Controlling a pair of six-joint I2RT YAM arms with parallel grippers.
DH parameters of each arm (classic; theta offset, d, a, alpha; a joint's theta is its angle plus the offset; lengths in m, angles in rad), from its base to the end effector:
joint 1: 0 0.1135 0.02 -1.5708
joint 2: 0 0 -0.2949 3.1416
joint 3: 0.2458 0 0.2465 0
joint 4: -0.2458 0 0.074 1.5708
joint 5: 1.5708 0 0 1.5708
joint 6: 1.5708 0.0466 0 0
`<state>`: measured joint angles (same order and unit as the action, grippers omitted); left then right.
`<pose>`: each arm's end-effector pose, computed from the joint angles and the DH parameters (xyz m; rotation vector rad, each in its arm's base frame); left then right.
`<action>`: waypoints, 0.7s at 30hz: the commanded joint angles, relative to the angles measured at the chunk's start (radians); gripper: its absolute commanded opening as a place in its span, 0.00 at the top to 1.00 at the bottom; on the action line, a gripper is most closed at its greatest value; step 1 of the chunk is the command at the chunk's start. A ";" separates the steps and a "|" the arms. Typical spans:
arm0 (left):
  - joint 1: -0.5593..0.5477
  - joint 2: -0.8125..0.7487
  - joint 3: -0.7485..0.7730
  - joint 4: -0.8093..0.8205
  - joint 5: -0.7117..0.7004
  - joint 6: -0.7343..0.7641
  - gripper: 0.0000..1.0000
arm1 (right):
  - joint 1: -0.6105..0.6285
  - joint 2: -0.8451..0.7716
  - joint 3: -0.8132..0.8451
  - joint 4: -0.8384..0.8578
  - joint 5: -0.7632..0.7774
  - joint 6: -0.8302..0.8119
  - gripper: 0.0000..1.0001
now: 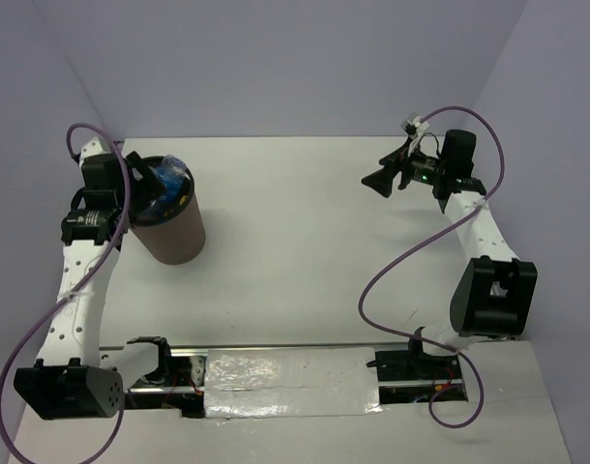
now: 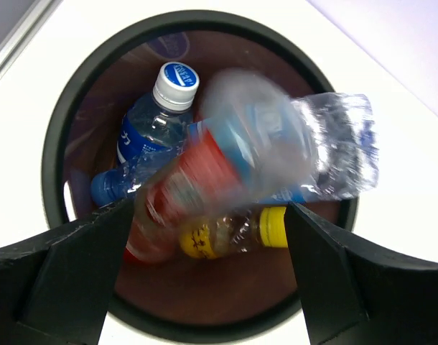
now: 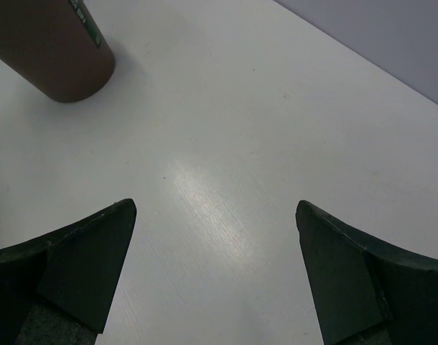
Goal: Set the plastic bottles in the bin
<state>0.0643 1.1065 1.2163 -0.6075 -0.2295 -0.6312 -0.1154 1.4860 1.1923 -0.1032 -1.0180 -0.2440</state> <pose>0.2228 0.0250 0.4060 -0.8313 1.8807 -0.1142 0.3344 0.0012 0.3575 -0.7486 1.6776 0.7409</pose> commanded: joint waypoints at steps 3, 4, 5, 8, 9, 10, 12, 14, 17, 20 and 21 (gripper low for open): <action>0.005 -0.112 0.068 -0.006 0.025 0.010 0.01 | 0.006 -0.076 0.075 -0.182 -0.013 -0.144 0.00; 0.005 -0.126 0.069 -0.011 0.032 0.017 0.01 | 0.006 -0.081 0.081 -0.232 0.001 -0.153 0.00; 0.005 -0.154 0.066 -0.009 0.039 0.024 0.01 | 0.006 -0.090 0.090 -0.260 0.009 -0.170 0.00; 0.005 -0.210 0.055 0.006 0.084 0.053 0.01 | 0.006 -0.104 0.136 -0.363 0.054 -0.186 0.00; 0.005 -0.223 0.055 0.011 0.094 0.057 0.00 | 0.006 -0.108 0.160 -0.381 0.068 -0.184 0.00; 0.005 -0.235 0.052 0.015 0.120 0.071 0.01 | 0.006 -0.125 0.171 -0.410 0.097 -0.183 0.00; 0.005 -0.263 0.052 0.026 0.148 0.086 0.00 | 0.006 -0.151 0.181 -0.418 0.128 -0.164 0.00; 0.005 -0.281 0.057 0.034 0.218 0.102 0.00 | 0.006 -0.196 0.176 -0.391 0.183 -0.105 0.00; 0.005 -0.303 0.039 0.072 0.359 0.119 0.01 | 0.006 -0.237 0.176 -0.380 0.231 -0.019 0.00; 0.005 -0.341 -0.038 0.162 0.516 0.130 0.01 | 0.008 -0.262 0.202 -0.418 0.280 0.055 0.00; 0.005 -0.350 -0.063 0.225 0.548 0.117 0.00 | 0.008 -0.271 0.211 -0.426 0.303 0.072 0.00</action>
<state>0.0647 0.7876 1.2022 -0.5335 0.1211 -0.5396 -0.1139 1.2518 1.3472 -0.4961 -0.7963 -0.2695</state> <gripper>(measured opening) 0.994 0.994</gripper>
